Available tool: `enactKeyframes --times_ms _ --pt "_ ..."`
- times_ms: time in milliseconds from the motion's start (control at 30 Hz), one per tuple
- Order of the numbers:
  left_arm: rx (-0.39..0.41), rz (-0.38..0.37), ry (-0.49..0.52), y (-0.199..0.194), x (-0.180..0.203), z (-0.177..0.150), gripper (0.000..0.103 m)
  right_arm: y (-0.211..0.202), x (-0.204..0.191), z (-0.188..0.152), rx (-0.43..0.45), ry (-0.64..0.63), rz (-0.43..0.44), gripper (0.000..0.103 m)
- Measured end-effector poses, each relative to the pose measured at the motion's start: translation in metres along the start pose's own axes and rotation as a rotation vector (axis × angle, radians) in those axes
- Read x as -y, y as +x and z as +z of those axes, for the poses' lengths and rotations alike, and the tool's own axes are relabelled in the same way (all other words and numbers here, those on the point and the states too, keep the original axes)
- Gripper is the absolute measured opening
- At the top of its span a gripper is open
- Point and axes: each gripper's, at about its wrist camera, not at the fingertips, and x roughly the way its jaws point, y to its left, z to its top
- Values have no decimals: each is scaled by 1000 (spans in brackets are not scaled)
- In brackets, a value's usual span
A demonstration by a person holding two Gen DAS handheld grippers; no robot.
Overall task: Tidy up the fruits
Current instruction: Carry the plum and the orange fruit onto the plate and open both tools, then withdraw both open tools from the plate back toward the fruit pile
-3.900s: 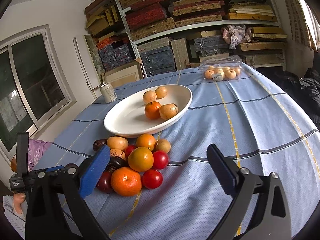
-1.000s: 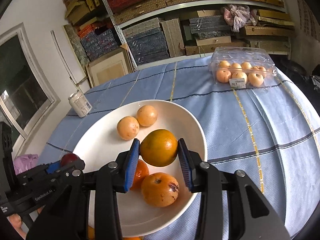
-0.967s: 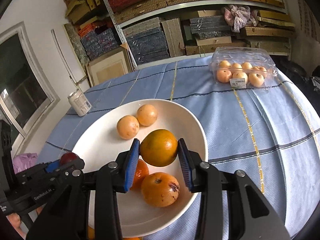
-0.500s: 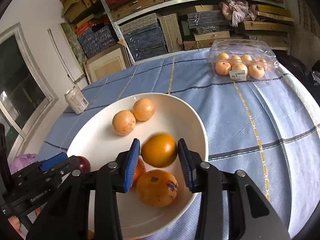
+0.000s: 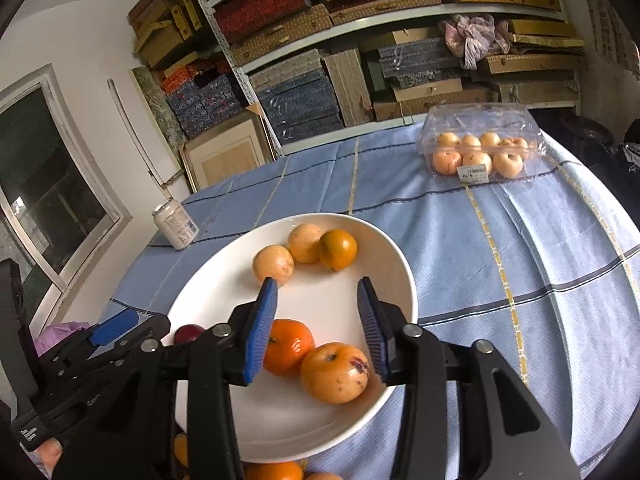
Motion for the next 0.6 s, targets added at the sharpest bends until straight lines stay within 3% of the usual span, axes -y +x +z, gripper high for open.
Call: enactKeyframes --times_ms 333,600 --pt "69 48 18 -27 -2 -6 64 -29 -33 -15 46 -103 -4 53" --pt "89 64 -11 -59 -16 -37 69 -83 -41 -55 122 -158 -29 63"
